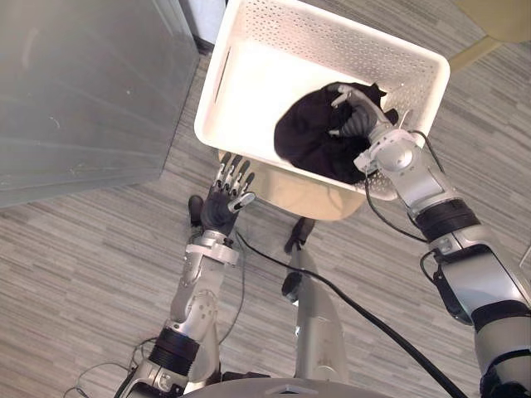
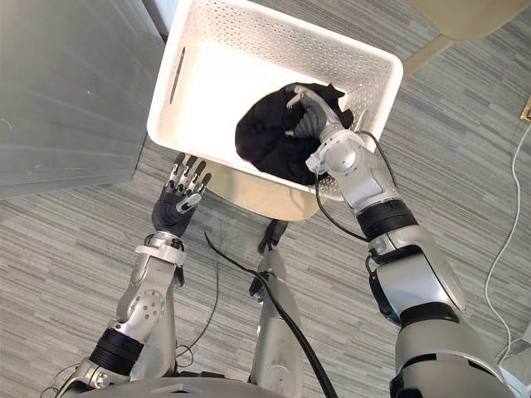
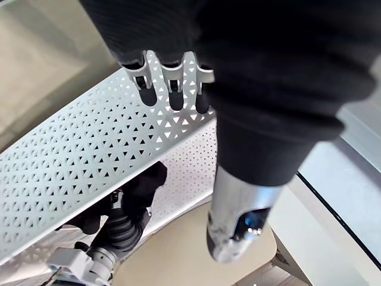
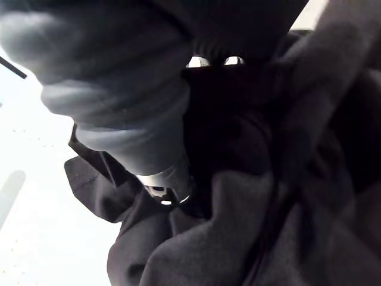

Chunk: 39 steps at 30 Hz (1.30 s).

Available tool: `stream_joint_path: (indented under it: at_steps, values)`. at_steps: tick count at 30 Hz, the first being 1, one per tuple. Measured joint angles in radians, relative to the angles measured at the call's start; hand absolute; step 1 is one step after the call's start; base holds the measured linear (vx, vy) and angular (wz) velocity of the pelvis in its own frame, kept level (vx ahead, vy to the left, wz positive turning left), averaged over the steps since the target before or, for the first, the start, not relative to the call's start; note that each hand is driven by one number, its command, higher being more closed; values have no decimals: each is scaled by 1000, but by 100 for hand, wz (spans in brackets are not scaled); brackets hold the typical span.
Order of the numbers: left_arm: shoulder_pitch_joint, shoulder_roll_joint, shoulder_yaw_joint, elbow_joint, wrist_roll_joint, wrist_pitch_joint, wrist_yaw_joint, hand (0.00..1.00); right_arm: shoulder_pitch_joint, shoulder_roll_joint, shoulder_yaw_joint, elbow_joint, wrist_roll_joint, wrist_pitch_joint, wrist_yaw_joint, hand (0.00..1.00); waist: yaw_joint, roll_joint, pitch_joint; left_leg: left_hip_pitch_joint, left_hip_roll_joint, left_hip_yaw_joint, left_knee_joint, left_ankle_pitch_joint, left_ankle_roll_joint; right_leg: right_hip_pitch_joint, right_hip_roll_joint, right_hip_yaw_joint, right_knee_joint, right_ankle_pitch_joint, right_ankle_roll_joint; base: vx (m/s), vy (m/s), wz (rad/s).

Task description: Pick up the laundry basket with both hands and put the clothes into the washing machine.

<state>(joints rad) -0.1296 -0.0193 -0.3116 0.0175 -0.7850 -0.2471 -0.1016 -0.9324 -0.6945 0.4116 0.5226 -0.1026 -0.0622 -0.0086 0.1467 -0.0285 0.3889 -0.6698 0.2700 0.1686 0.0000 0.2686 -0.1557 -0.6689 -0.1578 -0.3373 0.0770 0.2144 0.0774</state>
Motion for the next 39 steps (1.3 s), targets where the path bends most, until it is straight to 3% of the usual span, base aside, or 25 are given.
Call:
stream_joint_path:
  at_steps: [7,19,21,22,26,31,34,39]
  values:
    - [4,24,-3,-7,-21,-2,9,0,-15,-8,-121,-77,-15,-1,-111,100,-16,0,1,57,-7,-5,-2,3,3,36,-11,0,47,-22,-3,-49,11,2]
    - [-54,129,19,-8,-13,-6,29,0,-135,-74,-151,-113,-5,-30,-180,100,-45,5,15,92,-21,-5,-2,-7,4,71,-5,22,12,0,6,-12,-2,-2]
    - [-139,147,47,-9,36,-15,70,0,-137,-87,-178,-180,26,-54,-185,100,-51,10,35,90,-22,-5,-2,-7,3,70,-3,27,-2,7,1,-26,-1,-8]
    - [-239,170,66,-11,119,-27,122,0,-137,-88,-199,-216,63,-74,-187,100,-57,11,50,82,-22,-6,-2,-4,2,67,-1,26,-12,15,-1,0,0,0]
    - [-486,240,84,-95,287,-49,209,0,-120,-73,-265,-297,158,-94,-185,100,-71,15,82,55,-24,-2,-2,20,12,38,-4,27,-7,34,-1,0,0,0]
    - [-759,334,48,-127,586,-63,308,0,-8,45,-320,-514,407,-115,-145,100,-86,16,94,47,-18,24,1,17,9,13,-13,34,13,31,2,14,9,-4]
    - [-813,363,3,-113,733,-37,336,0,28,66,-317,-639,510,-135,-106,100,-91,16,94,14,-4,25,70,-21,7,4,-11,35,27,24,3,15,2,-5]
    - [-838,387,-39,-64,871,17,355,0,44,62,-313,-776,576,-159,-77,100,-95,15,94,-8,16,36,164,-82,3,2,-10,49,51,-1,9,-21,-6,-11]
